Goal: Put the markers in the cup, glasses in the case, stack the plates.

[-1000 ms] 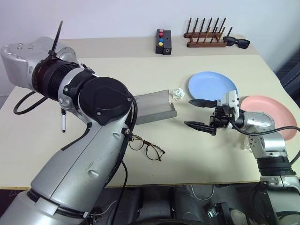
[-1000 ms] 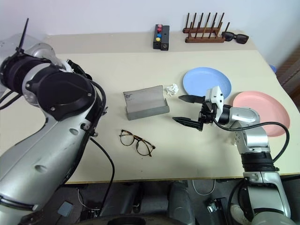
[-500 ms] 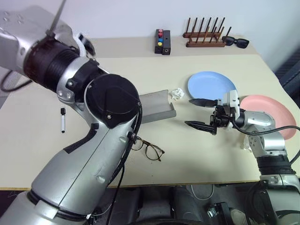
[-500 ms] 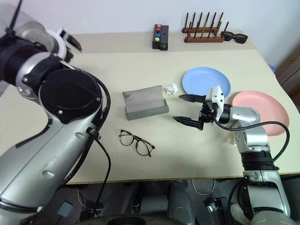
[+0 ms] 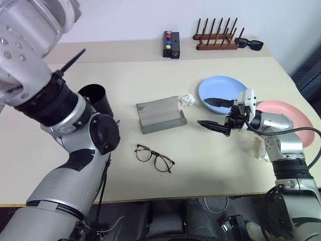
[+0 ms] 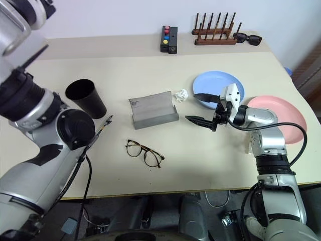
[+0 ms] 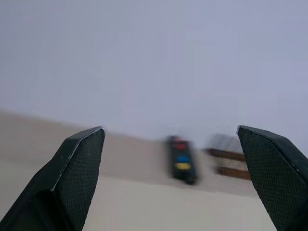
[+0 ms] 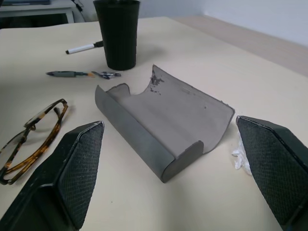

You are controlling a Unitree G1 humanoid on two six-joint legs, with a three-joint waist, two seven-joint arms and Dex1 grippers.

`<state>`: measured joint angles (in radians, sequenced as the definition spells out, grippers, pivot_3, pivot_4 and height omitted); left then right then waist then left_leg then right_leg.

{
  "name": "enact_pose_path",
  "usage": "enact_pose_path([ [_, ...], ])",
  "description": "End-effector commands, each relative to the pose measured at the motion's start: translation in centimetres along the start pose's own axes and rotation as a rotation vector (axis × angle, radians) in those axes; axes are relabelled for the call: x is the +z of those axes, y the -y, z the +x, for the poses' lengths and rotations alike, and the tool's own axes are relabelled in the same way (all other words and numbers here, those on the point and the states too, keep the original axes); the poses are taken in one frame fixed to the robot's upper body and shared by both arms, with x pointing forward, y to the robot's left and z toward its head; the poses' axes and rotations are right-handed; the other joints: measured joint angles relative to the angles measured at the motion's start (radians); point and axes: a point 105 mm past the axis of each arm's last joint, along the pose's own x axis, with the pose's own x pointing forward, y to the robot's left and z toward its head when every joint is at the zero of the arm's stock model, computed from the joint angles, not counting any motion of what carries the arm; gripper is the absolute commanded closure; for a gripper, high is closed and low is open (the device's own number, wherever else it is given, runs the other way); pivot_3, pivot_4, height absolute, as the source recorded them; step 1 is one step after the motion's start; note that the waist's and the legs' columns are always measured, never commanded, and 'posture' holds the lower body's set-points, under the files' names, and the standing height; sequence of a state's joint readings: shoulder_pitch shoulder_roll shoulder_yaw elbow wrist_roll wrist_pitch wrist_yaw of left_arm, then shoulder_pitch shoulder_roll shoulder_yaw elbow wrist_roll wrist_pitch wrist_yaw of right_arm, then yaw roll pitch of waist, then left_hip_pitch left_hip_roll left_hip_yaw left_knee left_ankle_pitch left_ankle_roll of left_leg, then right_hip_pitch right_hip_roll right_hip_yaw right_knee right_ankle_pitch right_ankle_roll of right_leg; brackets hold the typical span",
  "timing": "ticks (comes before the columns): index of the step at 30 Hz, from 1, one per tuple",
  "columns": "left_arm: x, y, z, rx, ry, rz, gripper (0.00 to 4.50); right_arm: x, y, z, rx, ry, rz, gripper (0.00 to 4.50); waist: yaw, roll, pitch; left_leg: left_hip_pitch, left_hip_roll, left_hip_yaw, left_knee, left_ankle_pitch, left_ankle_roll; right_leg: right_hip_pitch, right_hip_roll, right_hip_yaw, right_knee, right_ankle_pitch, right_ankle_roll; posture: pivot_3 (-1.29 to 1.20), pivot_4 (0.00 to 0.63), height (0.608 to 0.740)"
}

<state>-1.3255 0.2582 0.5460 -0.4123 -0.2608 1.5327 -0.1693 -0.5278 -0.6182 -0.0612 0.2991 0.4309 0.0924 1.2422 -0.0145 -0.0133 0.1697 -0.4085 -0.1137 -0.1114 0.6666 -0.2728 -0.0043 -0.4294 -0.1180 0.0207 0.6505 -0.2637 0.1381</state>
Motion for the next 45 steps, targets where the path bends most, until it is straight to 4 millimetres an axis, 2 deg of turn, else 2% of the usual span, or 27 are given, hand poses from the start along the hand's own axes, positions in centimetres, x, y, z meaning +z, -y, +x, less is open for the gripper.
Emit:
enact_pose_path([
  [1, -1.6, 2.2, -3.5, -0.280, -0.080, 0.217, 0.02, 0.8, 0.6, -0.9, -0.039, 0.003, -0.047, 0.00, -0.009, 0.001, -0.001, 0.000, 0.000, 0.000, -0.001, 0.000, 0.000, -0.001, 0.000, 0.000, 0.001, 0.000, 0.000, 0.00, 0.150, 0.740],
  [5, -5.6, 1.4, -7.3, -0.452, -0.273, 0.273, 0.02, 0.2, 0.8, -1.3, -0.063, -0.013, -0.051, 0.00, -0.022, 0.002, -0.001, 0.001, 0.000, -0.001, -0.002, 0.000, 0.000, -0.003, 0.001, 0.002, 0.002, 0.000, 0.000, 0.00, 0.150, 0.740],
  [8, -7.4, 0.7, -9.7, -0.523, -0.376, 0.252, 0.02, -0.2, 0.9, -1.3, -0.066, -0.014, -0.050, 0.00, -0.020, 0.002, -0.001, 0.001, 0.000, -0.001, 0.000, 0.000, 0.000, -0.001, 0.001, 0.002, 0.001, 0.000, 0.000, 0.00, 0.150, 0.740],
  [10, -7.9, 0.4, -11.1, -0.553, -0.419, 0.238, 0.02, -0.3, 0.9, -1.3, -0.064, -0.012, -0.050, 0.00, -0.019, 0.002, -0.001, 0.001, 0.000, -0.002, -0.001, 0.000, 0.000, -0.001, 0.001, 0.002, 0.001, 0.000, 0.000, 0.00, 0.150, 0.740],
  [13, -9.1, -1.0, -13.2, -0.520, -0.518, 0.221, 0.02, -0.5, 0.9, -1.2, -0.064, -0.012, -0.051, 0.00, -0.022, 0.002, -0.001, 0.001, 0.000, -0.002, -0.001, 0.000, 0.000, -0.001, 0.001, 0.002, 0.001, 0.000, 0.000, 0.00, 0.150, 0.740],
  [18, -11.2, -1.8, -15.9, -0.465, -0.643, 0.231, 0.02, -1.0, 1.0, -1.3, -0.071, -0.009, -0.048, 0.00, -0.017, 0.003, -0.001, 0.001, 0.000, -0.002, -0.001, 0.000, 0.000, 0.000, 0.001, 0.002, 0.000, 0.000, 0.000, 0.00, 0.150, 0.740],
  [25, -14.9, -3.5, -15.8, -0.241, -0.671, 0.274, 0.02, -1.1, 0.9, -1.7, -0.087, 0.000, -0.048, 0.00, 0.005, 0.003, -0.002, 0.003, 0.000, -0.001, -0.001, 0.000, 0.000, 0.001, 0.001, 0.002, 0.000, 0.000, -0.001, 0.00, 0.150, 0.740],
  [28, -15.9, -3.6, -15.5, -0.180, -0.645, 0.284, 0.02, -1.2, 0.9, -2.1, -0.099, -0.017, -0.048, 0.00, 0.007, 0.003, -0.002, 0.003, 0.000, -0.002, -0.001, 0.000, 0.000, 0.002, 0.001, 0.002, -0.001, 0.001, -0.002, 0.00, 0.150, 0.740],
  [35, -19.1, -5.3, -15.0, 0.044, -0.671, 0.223, 0.02, -0.7, 0.4, -3.1, -0.091, -0.034, -0.029, 0.00, 0.005, 0.004, -0.002, 0.003, 0.000, -0.001, -0.001, 0.000, 0.000, 0.002, 0.001, 0.002, -0.001, 0.001, -0.002, 0.00, 0.150, 0.740],
  [40, -19.9, -6.4, -14.3, 0.170, -0.672, 0.182, 0.02, 0.4, -0.4, -3.3, -0.044, -0.022, -0.005, 0.00, 0.007, 0.003, -0.002, 0.003, 0.000, -0.001, -0.001, 0.000, 0.000, 0.002, 0.001, 0.002, -0.001, 0.001, -0.002, 0.00, 0.150, 0.740],
  [45, -20.5, -7.7, -13.7, 0.250, -0.708, 0.149, 0.02, 0.4, -1.2, -3.7, 0.001, -0.061, -0.013, 0.00, 0.009, 0.003, -0.002, 0.003, 0.000, -0.001, -0.001, 0.000, 0.000, 0.002, 0.001, 0.002, -0.001, 0.001, -0.002, 0.00, 0.150, 0.740],
])
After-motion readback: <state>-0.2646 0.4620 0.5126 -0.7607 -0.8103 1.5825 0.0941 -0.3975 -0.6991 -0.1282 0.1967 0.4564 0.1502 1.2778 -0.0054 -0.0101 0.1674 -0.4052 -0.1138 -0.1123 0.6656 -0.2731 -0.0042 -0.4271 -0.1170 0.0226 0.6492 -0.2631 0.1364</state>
